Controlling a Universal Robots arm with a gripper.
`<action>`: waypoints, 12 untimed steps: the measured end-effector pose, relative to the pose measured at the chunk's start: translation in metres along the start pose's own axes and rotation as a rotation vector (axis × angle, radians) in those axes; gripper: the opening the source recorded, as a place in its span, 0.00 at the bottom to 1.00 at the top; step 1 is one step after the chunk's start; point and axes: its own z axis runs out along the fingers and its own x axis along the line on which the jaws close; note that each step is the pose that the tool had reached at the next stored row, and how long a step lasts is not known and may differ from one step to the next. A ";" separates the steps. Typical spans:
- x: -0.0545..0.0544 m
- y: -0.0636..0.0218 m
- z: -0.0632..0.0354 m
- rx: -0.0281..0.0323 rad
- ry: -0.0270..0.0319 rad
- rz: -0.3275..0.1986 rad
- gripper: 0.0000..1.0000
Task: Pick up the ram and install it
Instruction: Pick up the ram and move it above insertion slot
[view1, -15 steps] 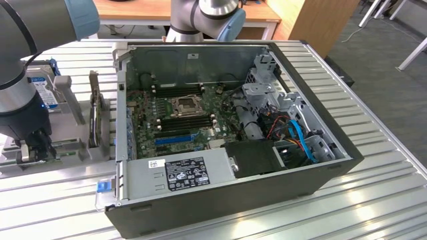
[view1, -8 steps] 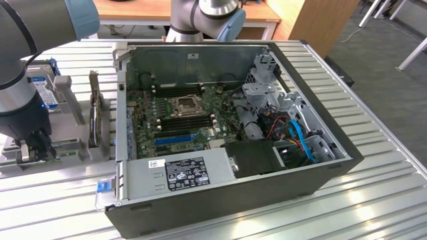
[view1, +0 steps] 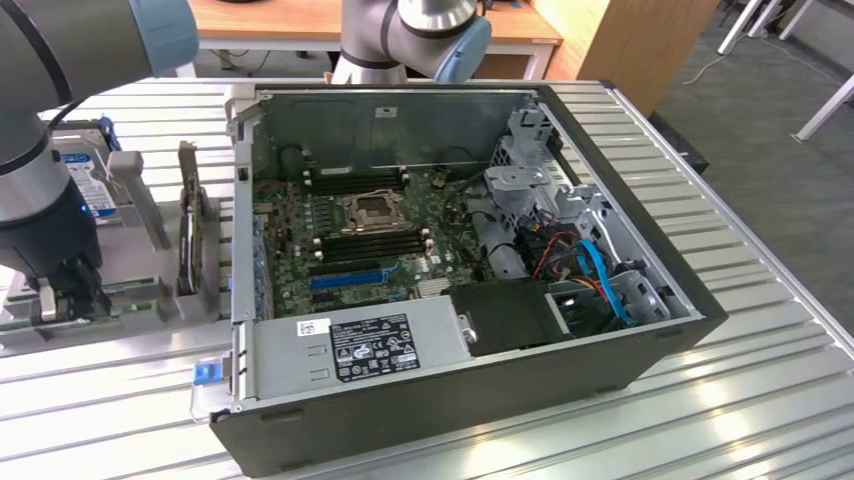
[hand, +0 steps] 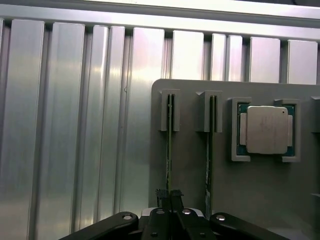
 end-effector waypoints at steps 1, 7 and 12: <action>0.000 0.0000 -0.0006 0.0000 0.0000 0.000 0.11; 0.000 0.0003 -0.0059 -0.0001 0.0000 0.000 0.11; 0.000 0.0005 -0.0111 0.0000 -0.0001 0.000 0.11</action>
